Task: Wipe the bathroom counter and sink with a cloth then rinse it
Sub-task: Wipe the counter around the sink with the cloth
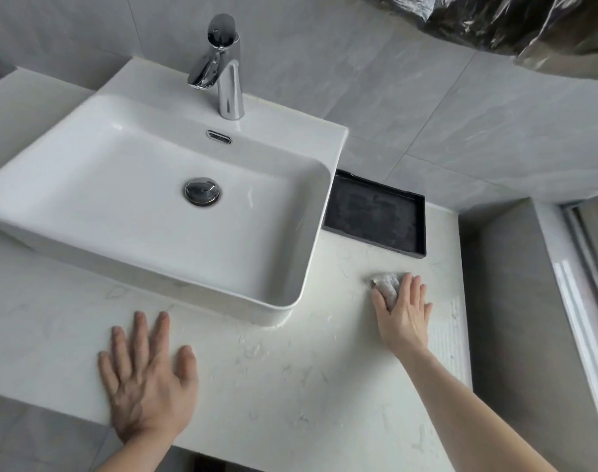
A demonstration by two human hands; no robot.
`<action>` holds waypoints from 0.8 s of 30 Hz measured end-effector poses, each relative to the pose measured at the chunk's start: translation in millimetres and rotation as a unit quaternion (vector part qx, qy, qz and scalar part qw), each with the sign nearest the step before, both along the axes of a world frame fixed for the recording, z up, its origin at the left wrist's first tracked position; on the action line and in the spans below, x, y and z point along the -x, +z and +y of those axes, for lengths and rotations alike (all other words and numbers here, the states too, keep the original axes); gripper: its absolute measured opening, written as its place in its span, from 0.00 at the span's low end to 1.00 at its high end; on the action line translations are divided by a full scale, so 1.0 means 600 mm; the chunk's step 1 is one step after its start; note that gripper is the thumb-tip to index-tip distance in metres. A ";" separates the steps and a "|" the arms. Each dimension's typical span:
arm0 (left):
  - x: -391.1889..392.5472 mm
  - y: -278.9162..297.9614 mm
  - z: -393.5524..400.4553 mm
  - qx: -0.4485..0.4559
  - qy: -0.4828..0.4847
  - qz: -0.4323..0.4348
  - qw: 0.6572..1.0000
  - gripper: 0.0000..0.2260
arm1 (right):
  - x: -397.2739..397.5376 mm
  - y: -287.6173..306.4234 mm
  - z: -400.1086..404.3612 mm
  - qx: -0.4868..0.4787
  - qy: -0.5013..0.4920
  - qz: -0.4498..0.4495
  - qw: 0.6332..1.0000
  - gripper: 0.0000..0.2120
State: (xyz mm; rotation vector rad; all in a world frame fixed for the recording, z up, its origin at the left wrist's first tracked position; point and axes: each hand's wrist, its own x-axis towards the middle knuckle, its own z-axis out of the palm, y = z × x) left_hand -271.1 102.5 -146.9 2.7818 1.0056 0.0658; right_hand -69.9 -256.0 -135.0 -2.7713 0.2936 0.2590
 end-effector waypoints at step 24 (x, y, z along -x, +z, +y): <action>-0.003 -0.008 0.001 -0.005 0.009 -0.016 1.000 0.33 | -0.041 0.020 -0.112 0.083 0.042 -0.024 0.995 0.31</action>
